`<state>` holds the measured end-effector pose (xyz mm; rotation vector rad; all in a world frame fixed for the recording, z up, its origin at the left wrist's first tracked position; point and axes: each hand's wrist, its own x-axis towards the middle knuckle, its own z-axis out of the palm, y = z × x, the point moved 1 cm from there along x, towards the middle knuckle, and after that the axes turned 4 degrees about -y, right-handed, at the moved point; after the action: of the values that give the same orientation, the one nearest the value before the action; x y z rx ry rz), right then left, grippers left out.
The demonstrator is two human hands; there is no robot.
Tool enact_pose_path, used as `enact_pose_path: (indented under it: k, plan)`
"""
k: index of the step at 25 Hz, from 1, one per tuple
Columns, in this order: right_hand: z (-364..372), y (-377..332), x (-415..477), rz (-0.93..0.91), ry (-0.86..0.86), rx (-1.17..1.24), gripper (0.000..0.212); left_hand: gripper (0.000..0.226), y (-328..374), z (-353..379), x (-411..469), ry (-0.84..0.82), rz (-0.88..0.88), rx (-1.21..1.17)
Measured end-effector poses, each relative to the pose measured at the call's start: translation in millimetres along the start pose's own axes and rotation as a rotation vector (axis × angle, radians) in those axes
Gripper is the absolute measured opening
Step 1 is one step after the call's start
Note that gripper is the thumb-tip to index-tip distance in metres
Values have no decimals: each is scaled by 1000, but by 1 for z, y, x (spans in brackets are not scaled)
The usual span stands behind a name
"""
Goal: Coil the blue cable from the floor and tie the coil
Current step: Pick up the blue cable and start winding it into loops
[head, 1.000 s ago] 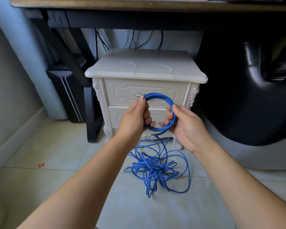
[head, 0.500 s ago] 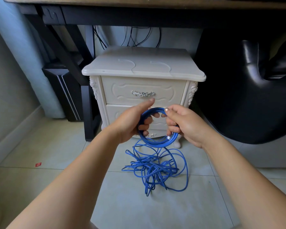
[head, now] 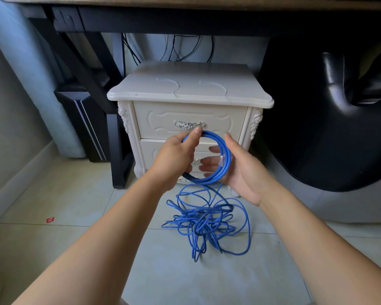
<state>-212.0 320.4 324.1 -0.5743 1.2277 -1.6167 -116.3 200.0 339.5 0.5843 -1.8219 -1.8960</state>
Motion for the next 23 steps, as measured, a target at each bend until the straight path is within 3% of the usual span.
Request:
enact_pose_path:
  k: [3, 9, 17, 20, 23]
  plan:
    - [4, 10, -3, 34, -35, -107, 48, 40, 1, -6, -1, 67, 20, -42]
    - [-4, -6, -10, -135, 39, -145, 18, 37, 4, -13, -2, 203, 49, -91]
    - [25, 14, -8, -264, 137, 86, 24, 43, -4, 7, -10, 400, 49, -167]
    - [27, 8, -8, -306, 189, 159, 23, 42, -5, 16, -11, 348, 74, -209]
    - [22, 5, -2, -345, 245, 131, 26, 40, -5, 19, -12, 168, -34, -373]
